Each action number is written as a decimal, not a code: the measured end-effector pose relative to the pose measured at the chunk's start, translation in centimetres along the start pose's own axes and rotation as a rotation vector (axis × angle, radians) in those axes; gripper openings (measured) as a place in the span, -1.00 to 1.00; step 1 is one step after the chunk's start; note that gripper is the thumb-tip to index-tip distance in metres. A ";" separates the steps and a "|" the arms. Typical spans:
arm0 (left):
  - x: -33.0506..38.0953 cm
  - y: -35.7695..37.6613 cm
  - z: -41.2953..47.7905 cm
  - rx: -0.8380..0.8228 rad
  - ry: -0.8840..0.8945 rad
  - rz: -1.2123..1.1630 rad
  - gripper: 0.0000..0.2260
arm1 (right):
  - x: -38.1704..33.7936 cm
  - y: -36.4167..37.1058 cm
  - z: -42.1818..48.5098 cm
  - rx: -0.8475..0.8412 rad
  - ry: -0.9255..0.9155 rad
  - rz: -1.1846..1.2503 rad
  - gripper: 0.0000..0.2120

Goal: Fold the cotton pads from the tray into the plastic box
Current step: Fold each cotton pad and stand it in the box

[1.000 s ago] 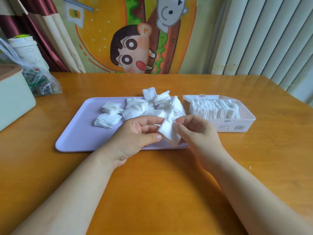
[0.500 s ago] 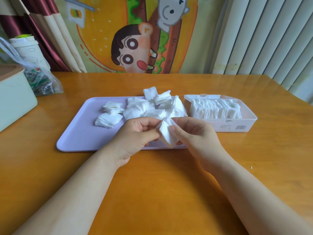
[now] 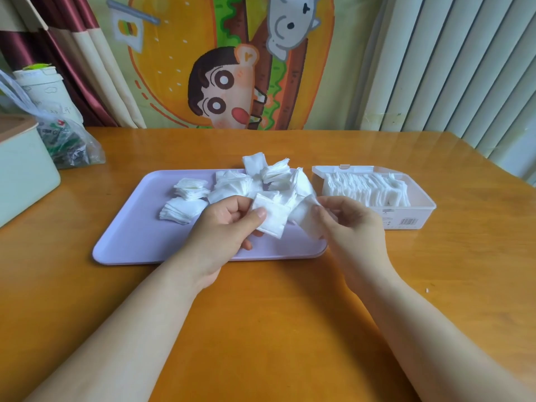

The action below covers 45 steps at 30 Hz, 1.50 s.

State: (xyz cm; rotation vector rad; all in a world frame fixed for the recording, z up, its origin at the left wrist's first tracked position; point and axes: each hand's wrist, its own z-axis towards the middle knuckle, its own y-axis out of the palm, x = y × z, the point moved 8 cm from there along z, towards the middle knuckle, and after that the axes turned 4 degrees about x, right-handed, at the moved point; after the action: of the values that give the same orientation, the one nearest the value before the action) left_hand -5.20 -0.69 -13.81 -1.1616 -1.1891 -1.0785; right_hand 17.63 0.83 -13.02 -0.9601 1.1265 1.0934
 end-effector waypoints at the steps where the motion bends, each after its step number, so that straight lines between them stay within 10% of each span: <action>1: 0.3 0.1 -0.1 -0.027 0.015 -0.051 -0.86 | 0.1 -0.2 0.1 0.005 0.019 -0.019 -0.88; 36: 0.1 0.9 -0.3 0.026 0.022 0.047 -0.97 | -0.2 3.1 -1.5 -0.384 0.158 0.150 -0.81; 45: 0.0 1.3 -0.4 -0.048 -0.011 0.090 -0.74 | 0.7 3.0 -1.1 -0.348 0.101 0.077 -0.74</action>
State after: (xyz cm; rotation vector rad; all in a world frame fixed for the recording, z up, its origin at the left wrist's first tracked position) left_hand -3.90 -0.90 -13.96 -1.2478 -1.1141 -1.0391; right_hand 14.54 0.48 -13.99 -1.2629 1.0811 1.3436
